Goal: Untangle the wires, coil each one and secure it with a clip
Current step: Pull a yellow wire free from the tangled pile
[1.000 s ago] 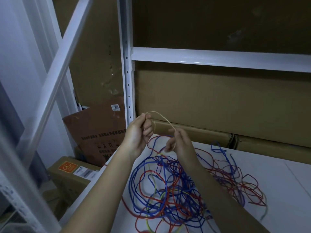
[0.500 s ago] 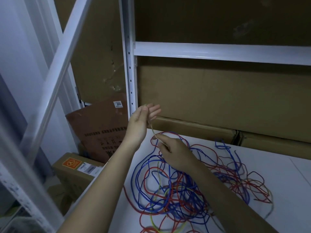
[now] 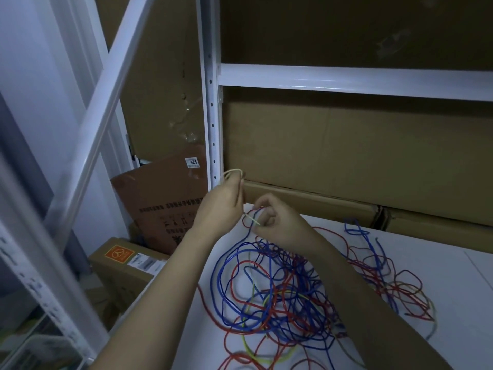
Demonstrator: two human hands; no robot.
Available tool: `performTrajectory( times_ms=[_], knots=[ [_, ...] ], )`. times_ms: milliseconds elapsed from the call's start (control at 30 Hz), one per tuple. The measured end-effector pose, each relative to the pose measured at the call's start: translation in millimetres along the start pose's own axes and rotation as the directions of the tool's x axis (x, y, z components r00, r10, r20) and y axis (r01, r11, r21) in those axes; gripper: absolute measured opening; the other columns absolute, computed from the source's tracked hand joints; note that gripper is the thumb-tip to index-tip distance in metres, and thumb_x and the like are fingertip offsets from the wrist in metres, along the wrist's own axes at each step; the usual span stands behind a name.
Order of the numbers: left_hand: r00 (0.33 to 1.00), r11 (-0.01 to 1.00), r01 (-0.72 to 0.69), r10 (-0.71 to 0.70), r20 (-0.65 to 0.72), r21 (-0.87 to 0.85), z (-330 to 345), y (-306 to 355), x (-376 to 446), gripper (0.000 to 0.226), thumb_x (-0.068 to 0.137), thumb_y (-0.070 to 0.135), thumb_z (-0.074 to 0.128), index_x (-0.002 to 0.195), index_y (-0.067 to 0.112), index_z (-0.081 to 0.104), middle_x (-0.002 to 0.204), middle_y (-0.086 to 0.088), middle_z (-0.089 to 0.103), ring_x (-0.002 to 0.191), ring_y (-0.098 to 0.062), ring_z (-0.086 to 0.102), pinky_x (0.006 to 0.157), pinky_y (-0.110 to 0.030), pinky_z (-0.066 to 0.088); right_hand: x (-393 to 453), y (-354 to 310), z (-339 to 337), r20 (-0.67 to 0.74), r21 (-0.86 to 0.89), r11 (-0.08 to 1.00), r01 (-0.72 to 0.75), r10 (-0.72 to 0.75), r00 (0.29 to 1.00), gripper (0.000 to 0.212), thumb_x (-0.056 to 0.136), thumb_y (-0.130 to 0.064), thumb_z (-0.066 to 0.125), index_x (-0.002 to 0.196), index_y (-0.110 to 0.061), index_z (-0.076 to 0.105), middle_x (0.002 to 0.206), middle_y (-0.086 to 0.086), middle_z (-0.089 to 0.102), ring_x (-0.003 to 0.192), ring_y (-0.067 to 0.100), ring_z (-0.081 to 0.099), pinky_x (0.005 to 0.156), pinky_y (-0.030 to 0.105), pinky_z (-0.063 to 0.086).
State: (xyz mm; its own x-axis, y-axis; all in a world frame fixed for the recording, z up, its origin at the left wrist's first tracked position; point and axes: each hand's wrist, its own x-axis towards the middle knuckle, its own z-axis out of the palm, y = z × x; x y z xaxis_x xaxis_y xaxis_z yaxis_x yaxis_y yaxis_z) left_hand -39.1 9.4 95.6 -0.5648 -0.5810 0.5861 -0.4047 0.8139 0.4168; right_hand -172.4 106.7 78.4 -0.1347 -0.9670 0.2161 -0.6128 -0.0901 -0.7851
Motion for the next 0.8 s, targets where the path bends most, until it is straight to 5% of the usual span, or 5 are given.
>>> performTrajectory(
  times_ms=[200, 367, 467, 667, 800],
  knots=[
    [0.992, 0.998, 0.058, -0.055, -0.116, 0.019, -13, 3, 5, 0.032, 0.104, 0.025, 0.029, 0.118, 0.007, 0.052, 0.101, -0.014, 0.062, 0.081, -0.038, 0.061, 0.070, -0.044, 0.050, -2, 31, 1, -0.108, -0.179, 0.983, 0.044, -0.064, 0.992, 0.014, 0.093, -0.015, 0.061, 0.099, -0.012, 0.073, 0.085, -0.021, 0.057, 0.078, -0.005, 0.054, 0.069, 0.008, 0.041],
    [0.979, 0.972, 0.184, -0.194, -0.056, -0.148, -19, 4, 10, 0.036, 0.104, 0.027, 0.031, 0.106, 0.001, 0.056, 0.079, -0.016, 0.060, 0.074, -0.034, 0.059, 0.071, -0.046, 0.050, 23, 3, -23, -0.362, 0.109, 0.994, -0.018, 0.056, 0.930, 0.015, 0.099, -0.013, 0.050, 0.092, -0.012, 0.063, 0.074, 0.005, 0.063, 0.056, 0.011, 0.062, 0.065, 0.039, 0.056],
    [0.966, 0.930, 0.243, -0.257, -0.015, -0.275, -25, 14, 20, 0.040, 0.104, 0.030, 0.030, 0.094, 0.001, 0.055, 0.075, -0.010, 0.056, 0.069, -0.025, 0.052, 0.065, -0.035, 0.039, 50, -32, -45, -0.461, 0.227, 0.962, 0.149, -0.029, 0.887, 0.024, 0.096, -0.002, 0.049, 0.080, -0.020, 0.054, 0.073, 0.001, 0.061, 0.055, 0.005, 0.063, 0.065, 0.035, 0.057],
    [0.962, 0.856, 0.221, -0.270, -0.039, -0.468, -43, 26, 43, 0.047, 0.104, 0.039, 0.027, 0.092, 0.012, 0.064, 0.074, 0.002, 0.053, 0.071, -0.014, 0.050, 0.068, -0.032, 0.039, 71, -87, -81, -0.525, 0.091, 0.896, 0.435, -0.329, 0.785, 0.018, 0.084, 0.005, 0.065, 0.091, -0.011, 0.062, 0.098, 0.002, 0.064, 0.083, -0.008, 0.061, 0.081, 0.014, 0.048],
    [0.973, 0.836, 0.168, -0.227, -0.049, -0.523, -48, 32, 51, 0.058, 0.101, 0.051, 0.025, 0.083, 0.009, 0.061, 0.076, -0.005, 0.056, 0.073, -0.015, 0.052, 0.083, -0.039, 0.046, 84, -100, -101, -0.462, -0.197, 0.842, 0.502, -0.531, 0.710, 0.021, 0.082, -0.008, 0.071, 0.101, -0.016, 0.065, 0.128, -0.002, 0.054, 0.119, 0.006, 0.054, 0.100, 0.027, 0.045]
  ],
)
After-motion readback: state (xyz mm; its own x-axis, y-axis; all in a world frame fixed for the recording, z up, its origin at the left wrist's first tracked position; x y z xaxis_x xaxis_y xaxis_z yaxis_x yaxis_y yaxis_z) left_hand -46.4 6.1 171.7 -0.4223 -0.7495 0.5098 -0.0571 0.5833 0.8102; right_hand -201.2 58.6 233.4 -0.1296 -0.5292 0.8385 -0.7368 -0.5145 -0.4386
